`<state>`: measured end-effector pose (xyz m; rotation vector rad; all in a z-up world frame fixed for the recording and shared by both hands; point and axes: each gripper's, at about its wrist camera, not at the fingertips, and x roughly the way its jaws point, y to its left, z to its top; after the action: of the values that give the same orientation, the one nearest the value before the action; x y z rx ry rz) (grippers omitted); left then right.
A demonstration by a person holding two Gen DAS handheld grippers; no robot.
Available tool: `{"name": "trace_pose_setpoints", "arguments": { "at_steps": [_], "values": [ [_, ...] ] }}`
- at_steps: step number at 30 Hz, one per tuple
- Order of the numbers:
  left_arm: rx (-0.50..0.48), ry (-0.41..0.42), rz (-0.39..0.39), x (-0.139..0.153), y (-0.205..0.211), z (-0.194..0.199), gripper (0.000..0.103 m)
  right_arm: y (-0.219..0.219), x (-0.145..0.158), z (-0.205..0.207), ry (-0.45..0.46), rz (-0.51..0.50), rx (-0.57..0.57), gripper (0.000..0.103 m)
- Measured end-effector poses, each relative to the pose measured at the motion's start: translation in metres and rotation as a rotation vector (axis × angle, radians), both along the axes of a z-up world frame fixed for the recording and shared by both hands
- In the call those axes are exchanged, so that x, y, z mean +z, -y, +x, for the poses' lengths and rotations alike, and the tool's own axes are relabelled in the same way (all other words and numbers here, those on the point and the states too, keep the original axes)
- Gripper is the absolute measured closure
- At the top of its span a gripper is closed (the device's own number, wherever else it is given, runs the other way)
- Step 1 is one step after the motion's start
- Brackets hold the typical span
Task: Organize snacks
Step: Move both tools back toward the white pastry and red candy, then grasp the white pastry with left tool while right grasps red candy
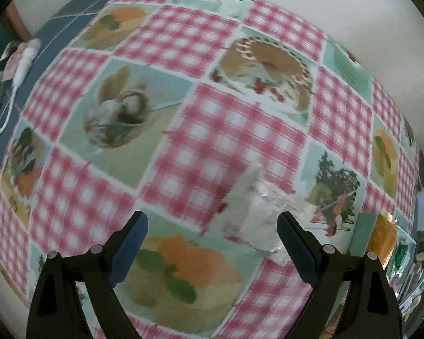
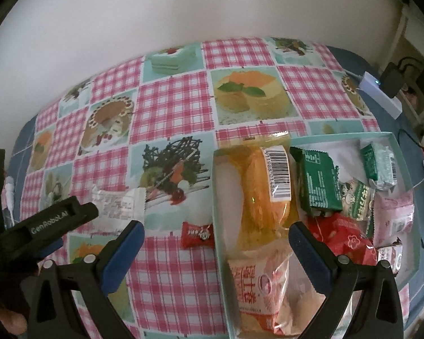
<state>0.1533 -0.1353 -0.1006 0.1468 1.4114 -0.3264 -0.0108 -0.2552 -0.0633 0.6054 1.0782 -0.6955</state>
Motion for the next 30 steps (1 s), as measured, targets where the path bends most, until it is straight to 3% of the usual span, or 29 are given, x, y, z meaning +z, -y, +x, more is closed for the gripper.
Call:
{"name": "trace_pose_setpoints", "arguments": {
  "at_steps": [11, 17, 19, 24, 30],
  "values": [
    [-0.150, 0.037, 0.077, -0.019, 0.061, -0.025, 0.010, 0.023, -0.013, -0.011, -0.017, 0.032, -0.086, 0.000],
    [-0.072, 0.031, 0.068, -0.020, 0.042, -0.023, 0.012, 0.023, -0.010, -0.012, -0.001, 0.034, -0.083, 0.000],
    [-0.043, 0.038, 0.073, -0.019, 0.033, -0.018, 0.022, 0.020, -0.008, -0.009, 0.009, 0.034, -0.064, 0.000],
    [0.014, 0.016, 0.043, -0.019, 0.011, -0.004, 0.025, 0.004, -0.002, 0.003, 0.036, 0.018, 0.014, 0.001],
    [0.016, 0.005, 0.044, -0.022, -0.008, 0.004, 0.025, -0.013, -0.001, 0.015, 0.045, 0.008, 0.092, 0.016]
  ]
}}
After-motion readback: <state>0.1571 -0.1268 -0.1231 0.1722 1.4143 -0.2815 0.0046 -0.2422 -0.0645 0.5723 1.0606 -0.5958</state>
